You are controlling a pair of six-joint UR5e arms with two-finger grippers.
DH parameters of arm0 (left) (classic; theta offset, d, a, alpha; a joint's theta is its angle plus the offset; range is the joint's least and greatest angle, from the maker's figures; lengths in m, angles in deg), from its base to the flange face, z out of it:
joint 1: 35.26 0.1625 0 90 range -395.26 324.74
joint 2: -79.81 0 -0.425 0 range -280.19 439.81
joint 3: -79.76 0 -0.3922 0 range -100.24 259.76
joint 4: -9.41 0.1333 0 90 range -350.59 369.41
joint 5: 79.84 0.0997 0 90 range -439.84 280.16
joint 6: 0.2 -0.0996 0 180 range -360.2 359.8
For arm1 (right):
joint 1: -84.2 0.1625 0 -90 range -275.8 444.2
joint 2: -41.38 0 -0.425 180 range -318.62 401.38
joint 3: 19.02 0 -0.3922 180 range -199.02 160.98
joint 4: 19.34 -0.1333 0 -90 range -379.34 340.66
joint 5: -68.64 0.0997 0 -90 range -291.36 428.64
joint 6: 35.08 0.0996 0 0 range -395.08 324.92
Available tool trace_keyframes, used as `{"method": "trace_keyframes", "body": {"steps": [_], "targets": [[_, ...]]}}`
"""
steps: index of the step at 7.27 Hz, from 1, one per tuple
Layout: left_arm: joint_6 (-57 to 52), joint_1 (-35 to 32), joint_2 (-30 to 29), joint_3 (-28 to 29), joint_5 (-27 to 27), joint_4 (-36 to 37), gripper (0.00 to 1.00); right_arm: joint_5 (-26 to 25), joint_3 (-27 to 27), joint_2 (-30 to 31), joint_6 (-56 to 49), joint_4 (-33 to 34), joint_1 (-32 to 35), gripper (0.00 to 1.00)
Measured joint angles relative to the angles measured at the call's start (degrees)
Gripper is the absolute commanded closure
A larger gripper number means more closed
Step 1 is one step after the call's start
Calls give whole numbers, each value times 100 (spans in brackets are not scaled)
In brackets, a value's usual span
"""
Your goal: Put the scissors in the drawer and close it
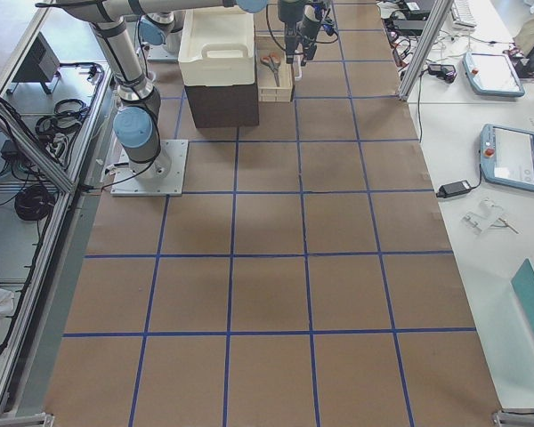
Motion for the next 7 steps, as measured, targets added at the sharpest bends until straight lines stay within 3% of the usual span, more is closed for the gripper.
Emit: {"method": "trace_keyframes", "body": {"steps": [7], "targets": [[18,-31,89,-29,-55,-882,0,3,0,-7,2,0,1,0]]}}
